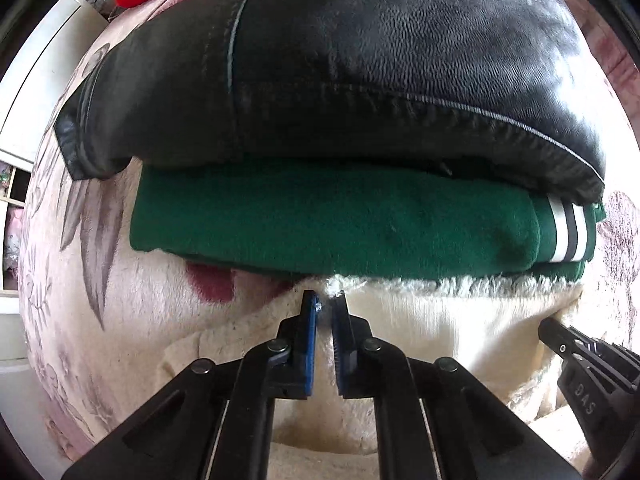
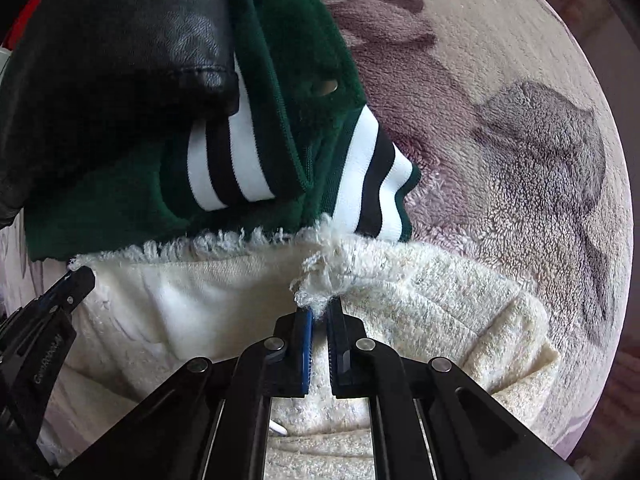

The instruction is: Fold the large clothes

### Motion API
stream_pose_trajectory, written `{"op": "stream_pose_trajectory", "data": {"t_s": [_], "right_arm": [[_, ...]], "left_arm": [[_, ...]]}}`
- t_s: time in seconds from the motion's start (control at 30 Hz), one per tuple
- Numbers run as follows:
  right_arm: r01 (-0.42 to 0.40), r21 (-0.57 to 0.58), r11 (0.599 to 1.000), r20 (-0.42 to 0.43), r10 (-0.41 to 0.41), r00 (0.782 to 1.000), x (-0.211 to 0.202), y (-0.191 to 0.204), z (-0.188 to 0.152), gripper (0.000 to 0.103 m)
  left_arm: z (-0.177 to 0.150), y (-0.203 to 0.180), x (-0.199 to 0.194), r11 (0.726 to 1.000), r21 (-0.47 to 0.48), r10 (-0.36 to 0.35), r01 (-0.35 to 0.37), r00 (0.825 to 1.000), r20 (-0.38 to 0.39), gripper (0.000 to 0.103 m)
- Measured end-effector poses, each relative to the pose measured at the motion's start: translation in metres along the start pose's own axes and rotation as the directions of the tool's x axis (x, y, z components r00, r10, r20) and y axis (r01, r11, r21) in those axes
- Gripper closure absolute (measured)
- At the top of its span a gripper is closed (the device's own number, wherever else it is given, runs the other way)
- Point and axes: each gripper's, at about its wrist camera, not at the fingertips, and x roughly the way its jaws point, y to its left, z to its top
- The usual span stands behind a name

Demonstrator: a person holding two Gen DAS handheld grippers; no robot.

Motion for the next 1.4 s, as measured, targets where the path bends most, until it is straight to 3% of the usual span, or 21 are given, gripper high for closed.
{"op": "stream_pose_trajectory", "data": {"t_s": [0.3, 0.43, 0.53, 0.67, 0.77, 0.8, 0.83, 0.87, 0.9, 0.93, 1.03, 1.1, 1.2, 1.27, 1.37, 1.4], "right_arm": [[0.005, 0.064, 0.998, 0.04, -0.008, 0.999, 0.006, 0.0, 0.021, 0.097], [0.02, 0.064, 0.998, 0.064, -0.025, 0.998, 0.011, 0.0, 0.013, 0.097], [0.012, 0.036, 0.999, 0.009, -0.012, 1.0, 0.015, -0.002, 0.014, 0.096], [-0.155, 0.012, 0.988, -0.067, 0.155, 0.986, -0.01, -0.021, 0.012, 0.086], [-0.255, 0.028, 0.967, -0.058, 0.256, 0.965, -0.044, -0.053, 0.0, 0.065], [-0.288, 0.031, 0.957, -0.051, 0.289, 0.956, -0.059, -0.068, -0.007, 0.055], [-0.311, 0.035, 0.95, -0.037, 0.313, 0.949, -0.073, -0.086, -0.016, 0.052], [-0.308, 0.04, 0.951, -0.023, 0.309, 0.951, -0.081, -0.099, -0.023, 0.052], [-0.28, 0.034, 0.959, -0.014, 0.281, 0.96, -0.093, -0.117, -0.032, 0.049], [-0.255, 0.024, 0.967, -0.013, 0.255, 0.967, -0.098, -0.133, -0.041, 0.043], [-0.153, 0.023, 0.988, -0.037, 0.154, 0.987, -0.089, -0.177, -0.067, 0.039], [-0.118, 0.04, 0.992, -0.087, 0.121, 0.989, -0.065, -0.206, -0.08, 0.038], [-0.12, 0.118, 0.986, -0.125, 0.135, 0.983, -0.026, -0.238, -0.088, 0.038], [-0.235, 0.258, 0.937, -0.134, 0.276, 0.952, 0.002, -0.261, -0.086, 0.038], [-0.398, 0.454, 0.797, -0.074, 0.479, 0.875, 0.033, -0.286, -0.078, 0.038], [-0.416, 0.474, 0.776, -0.077, 0.507, 0.859, 0.042, -0.288, -0.075, 0.038]], "left_arm": [[-0.014, 0.001, 0.007, 1.0, 0.001, 0.001, -0.001, 1.0, 0.006, 0.098], [-0.01, 0.005, 0.013, 1.0, -0.01, -0.011, 0.011, 1.0, -0.001, 0.098], [-0.021, 0.009, 0.008, 1.0, 0.0, -0.008, 0.008, 1.0, 0.021, 0.096], [-0.043, 0.017, -0.017, 0.999, 0.001, -0.043, 0.043, 0.999, 0.025, 0.092], [-0.068, 0.03, -0.043, 0.998, -0.029, -0.052, 0.053, 0.998, 0.045, 0.091], [-0.078, 0.035, -0.05, 0.997, -0.05, -0.048, 0.05, 0.998, 0.046, 0.086], [-0.09, 0.041, -0.059, 0.995, -0.072, -0.07, 0.073, 0.997, 0.046, 0.081], [-0.095, 0.042, -0.065, 0.993, -0.08, -0.082, 0.086, 0.995, 0.048, 0.065], [-0.11, 0.047, -0.075, 0.993, -0.1, -0.062, 0.068, 0.996, 0.06, 0.041], [-0.12, 0.049, -0.085, 0.993, -0.106, -0.043, 0.051, 0.996, 0.077, 0.031], [-0.161, 0.05, -0.107, 0.992, -0.12, 0.058, -0.042, 0.989, 0.133, 0.027], [-0.192, 0.051, -0.106, 0.988, -0.125, 0.109, -0.094, 0.987, 0.118, 0.027], [-0.243, 0.046, -0.087, 0.978, -0.138, 0.168, -0.158, 0.984, 0.067, 0.027], [-0.272, 0.041, -0.064, 0.971, -0.122, 0.206, -0.203, 0.978, 0.011, 0.027], [-0.302, 0.039, -0.031, 0.963, -0.118, 0.237, -0.243, 0.97, -0.059, 0.027], [-0.311, 0.037, -0.019, 0.962, -0.116, 0.237, -0.245, 0.968, -0.079, 0.027]]}}
